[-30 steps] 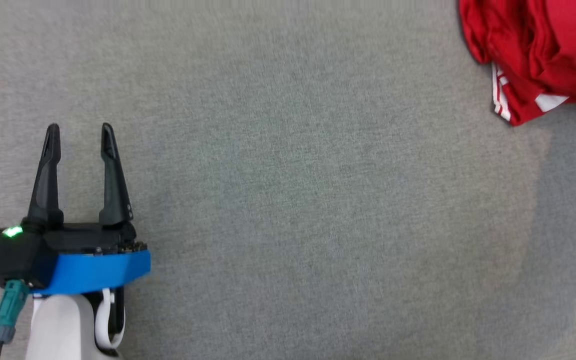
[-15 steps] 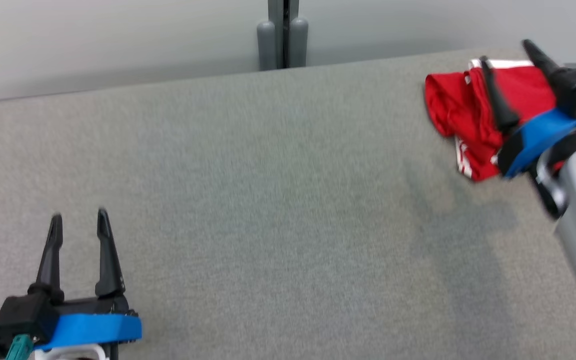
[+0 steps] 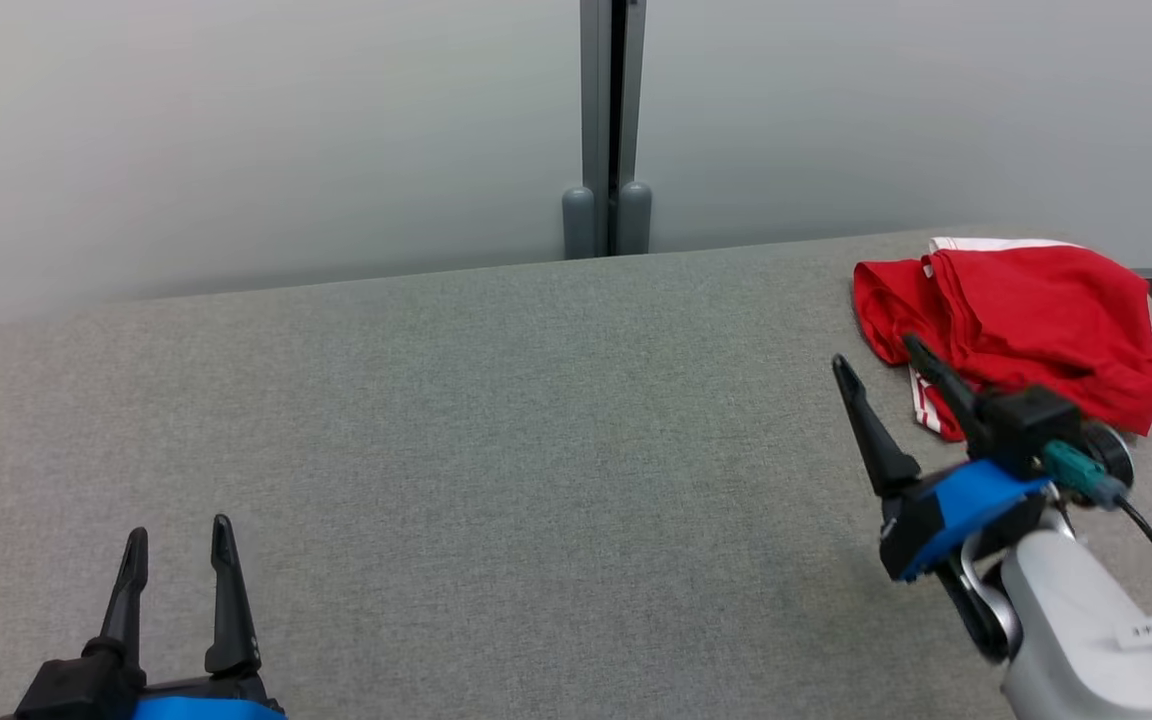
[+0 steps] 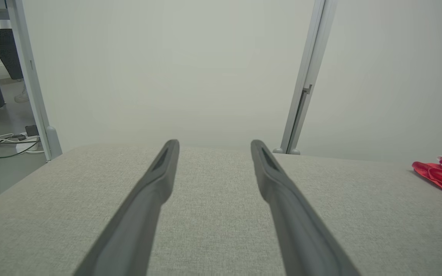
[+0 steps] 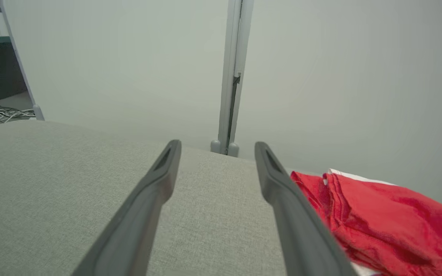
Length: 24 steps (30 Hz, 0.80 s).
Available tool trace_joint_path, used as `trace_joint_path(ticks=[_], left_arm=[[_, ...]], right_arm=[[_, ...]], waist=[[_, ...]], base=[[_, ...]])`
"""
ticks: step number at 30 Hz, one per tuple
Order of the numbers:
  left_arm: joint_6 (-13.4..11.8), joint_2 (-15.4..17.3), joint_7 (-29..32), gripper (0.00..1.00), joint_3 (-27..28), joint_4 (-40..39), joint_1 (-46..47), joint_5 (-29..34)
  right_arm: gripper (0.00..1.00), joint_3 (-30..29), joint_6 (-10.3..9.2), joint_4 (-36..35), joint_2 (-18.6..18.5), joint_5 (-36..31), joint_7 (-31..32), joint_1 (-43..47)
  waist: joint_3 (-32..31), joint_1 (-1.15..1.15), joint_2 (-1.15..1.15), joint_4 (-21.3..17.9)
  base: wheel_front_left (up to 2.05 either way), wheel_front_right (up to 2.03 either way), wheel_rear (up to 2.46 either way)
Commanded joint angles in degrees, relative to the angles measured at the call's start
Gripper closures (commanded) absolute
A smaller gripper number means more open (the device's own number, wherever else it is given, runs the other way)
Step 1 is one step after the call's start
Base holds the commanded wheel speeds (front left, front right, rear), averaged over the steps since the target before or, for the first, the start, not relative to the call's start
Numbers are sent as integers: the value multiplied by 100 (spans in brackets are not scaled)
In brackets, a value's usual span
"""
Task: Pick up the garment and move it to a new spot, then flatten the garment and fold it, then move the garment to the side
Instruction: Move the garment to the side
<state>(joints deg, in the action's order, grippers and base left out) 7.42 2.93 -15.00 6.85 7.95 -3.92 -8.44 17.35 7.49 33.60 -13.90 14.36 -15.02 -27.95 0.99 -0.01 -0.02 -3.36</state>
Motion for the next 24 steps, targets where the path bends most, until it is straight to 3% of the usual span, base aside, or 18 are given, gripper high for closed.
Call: trace_joint_path(ticks=[1, 14, 24], left_arm=[[-13, -4, -24, 0, 15, 37, -42, -1], [-14, -4, -24, 0, -35, 217, -106, 0], [-1, -4, -24, 0, -100, 324, -18, 31]], right_arm=[[0, -151, 0, -112, 29, 71, -18, 273], [0, -1205, 1, -1081, 574, -58, -19, 1863], [0, -1356, 1, -1645, 947, -264, -19, 2517]], waist=[[-34, 1, 2, 22], [-233, 1, 2, 226], [-317, 1, 2, 320]], base=[[0, 0, 0], [0, 0, 0], [0, 0, 0]])
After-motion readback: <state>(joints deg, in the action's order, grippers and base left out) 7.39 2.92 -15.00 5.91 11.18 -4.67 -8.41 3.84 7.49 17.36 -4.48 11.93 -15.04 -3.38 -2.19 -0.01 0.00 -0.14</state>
